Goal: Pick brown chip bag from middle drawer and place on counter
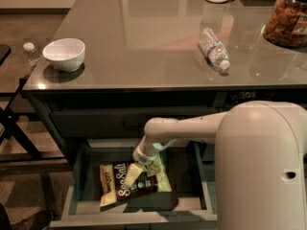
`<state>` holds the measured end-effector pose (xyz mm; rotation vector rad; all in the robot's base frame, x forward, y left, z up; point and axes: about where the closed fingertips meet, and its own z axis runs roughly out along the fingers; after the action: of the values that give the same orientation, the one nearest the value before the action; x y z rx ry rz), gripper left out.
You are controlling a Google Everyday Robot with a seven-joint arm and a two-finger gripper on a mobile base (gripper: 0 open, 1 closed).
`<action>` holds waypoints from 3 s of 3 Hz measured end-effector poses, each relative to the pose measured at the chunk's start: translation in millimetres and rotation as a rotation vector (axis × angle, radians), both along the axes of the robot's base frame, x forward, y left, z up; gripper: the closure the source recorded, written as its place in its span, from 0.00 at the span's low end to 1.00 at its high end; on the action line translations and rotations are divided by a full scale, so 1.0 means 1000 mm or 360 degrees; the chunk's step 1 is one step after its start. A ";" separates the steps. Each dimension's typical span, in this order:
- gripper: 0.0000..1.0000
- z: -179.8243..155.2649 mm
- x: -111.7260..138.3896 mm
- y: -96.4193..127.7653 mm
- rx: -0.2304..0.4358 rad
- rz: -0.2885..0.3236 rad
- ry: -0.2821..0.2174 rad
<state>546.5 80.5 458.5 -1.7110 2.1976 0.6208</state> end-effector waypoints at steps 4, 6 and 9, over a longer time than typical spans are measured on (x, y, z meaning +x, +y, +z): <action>0.00 -0.054 -0.026 -0.022 -0.0025 -0.0023 0.0044; 0.00 -0.093 -0.035 -0.033 -0.0015 -0.0028 0.0078; 0.42 -0.091 -0.035 -0.033 -0.0015 -0.0028 0.0078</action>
Offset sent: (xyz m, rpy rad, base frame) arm -0.0022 -0.0025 0.0064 -0.0274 -0.0350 0.0041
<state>511.3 47.4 367.5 -1.6964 2.2500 0.6555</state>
